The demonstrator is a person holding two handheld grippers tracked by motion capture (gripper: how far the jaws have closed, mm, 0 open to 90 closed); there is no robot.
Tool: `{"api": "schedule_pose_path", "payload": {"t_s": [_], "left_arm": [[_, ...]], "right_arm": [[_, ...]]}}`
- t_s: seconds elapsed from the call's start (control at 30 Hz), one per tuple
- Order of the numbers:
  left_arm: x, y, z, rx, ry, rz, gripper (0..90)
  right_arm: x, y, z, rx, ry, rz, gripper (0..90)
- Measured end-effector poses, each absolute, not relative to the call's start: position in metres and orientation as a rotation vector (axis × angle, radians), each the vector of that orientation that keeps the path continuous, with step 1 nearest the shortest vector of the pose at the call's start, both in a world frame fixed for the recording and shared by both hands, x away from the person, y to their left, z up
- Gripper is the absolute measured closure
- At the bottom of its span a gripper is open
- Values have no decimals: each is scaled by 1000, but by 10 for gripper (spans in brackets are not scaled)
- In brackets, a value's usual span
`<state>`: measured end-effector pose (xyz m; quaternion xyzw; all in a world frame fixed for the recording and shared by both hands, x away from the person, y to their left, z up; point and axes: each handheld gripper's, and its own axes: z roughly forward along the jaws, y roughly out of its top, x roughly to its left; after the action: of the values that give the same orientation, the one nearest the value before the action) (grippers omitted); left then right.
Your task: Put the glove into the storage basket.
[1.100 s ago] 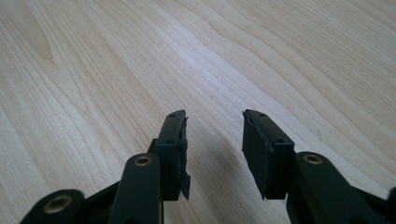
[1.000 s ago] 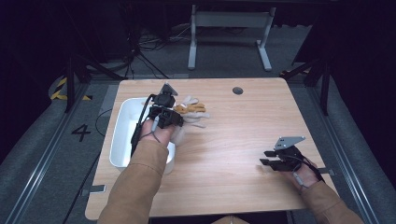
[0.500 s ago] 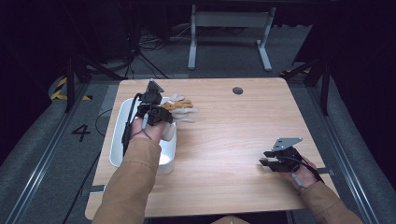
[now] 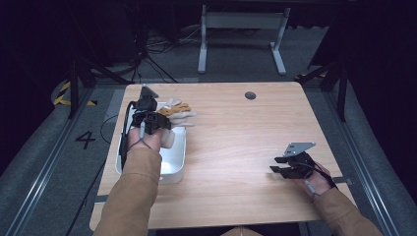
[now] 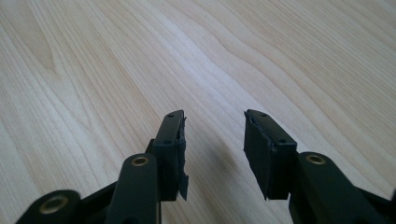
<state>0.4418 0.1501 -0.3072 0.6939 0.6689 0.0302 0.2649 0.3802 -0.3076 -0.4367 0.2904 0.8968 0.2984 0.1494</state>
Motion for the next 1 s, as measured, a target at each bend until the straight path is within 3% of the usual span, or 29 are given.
{"api": "schedule_pose_path", "payload": {"t_s": [1.0], "left_arm": [[433, 183, -343, 1755, 1986, 127, 683]], "right_arm": [[379, -312, -438, 852, 2569, 848, 579]]}}
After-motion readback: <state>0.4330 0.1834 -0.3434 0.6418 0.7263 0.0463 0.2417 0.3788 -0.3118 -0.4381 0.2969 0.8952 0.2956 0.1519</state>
